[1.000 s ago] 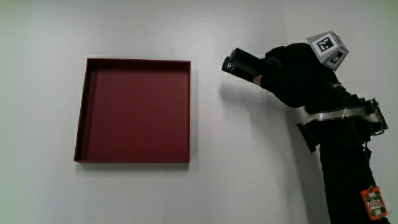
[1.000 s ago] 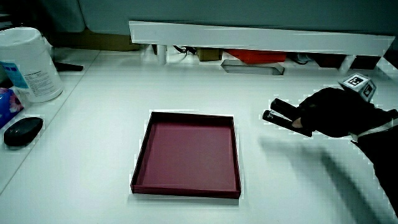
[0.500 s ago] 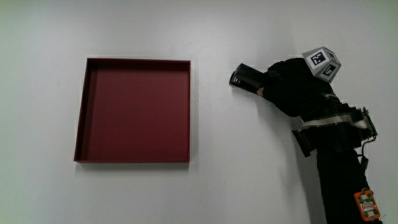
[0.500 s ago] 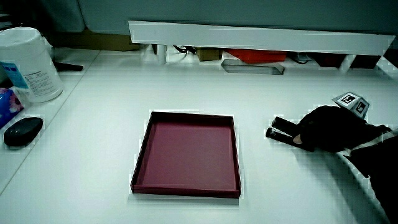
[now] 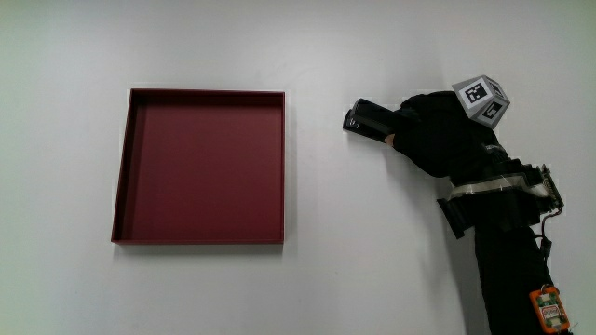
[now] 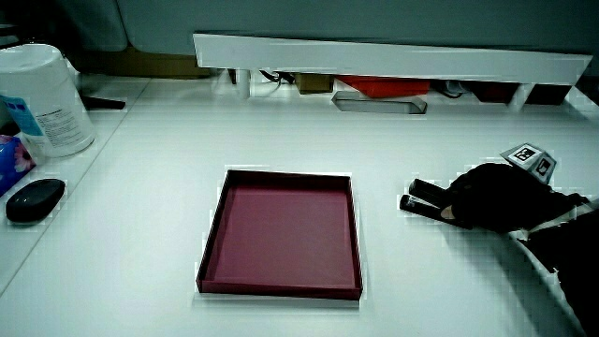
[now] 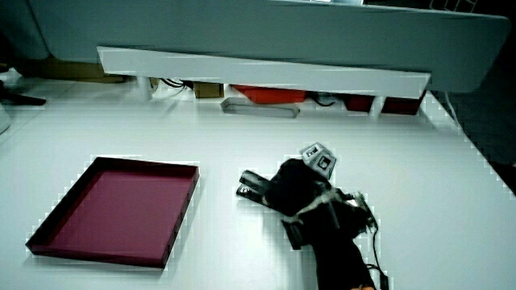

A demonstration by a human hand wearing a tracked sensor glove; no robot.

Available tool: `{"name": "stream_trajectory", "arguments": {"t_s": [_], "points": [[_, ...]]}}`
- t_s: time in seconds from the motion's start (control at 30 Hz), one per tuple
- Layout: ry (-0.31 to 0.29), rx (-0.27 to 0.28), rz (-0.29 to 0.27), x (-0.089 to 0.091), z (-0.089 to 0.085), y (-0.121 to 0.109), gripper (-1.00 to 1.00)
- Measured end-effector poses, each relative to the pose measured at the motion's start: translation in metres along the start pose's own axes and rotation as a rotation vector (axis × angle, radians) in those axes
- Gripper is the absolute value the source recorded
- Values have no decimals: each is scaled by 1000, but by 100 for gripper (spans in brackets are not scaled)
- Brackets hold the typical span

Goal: Place stapper on desk

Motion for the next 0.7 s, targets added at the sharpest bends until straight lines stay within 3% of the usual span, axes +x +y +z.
{"name": "stream_trajectory", "arguments": {"t_s": [0.03,0.07,0.1,0.17,0.27,0.33,0.43,0.47,0.7], "points": [[-2,-3,0,-2,0,-2,-29],[49,-79,-17,2,-1,0,-35],[14,-15,4,-1,1,-5,-41],[8,-14,14,-2,5,-9,-53],[-23,-45,23,-16,15,-23,-71],[-14,-118,11,-20,19,-32,-82],[-78,-126,-17,-35,28,-55,-100],[-88,-133,-50,-40,30,-64,-100],[-260,-107,36,-61,26,-108,-100]]}}
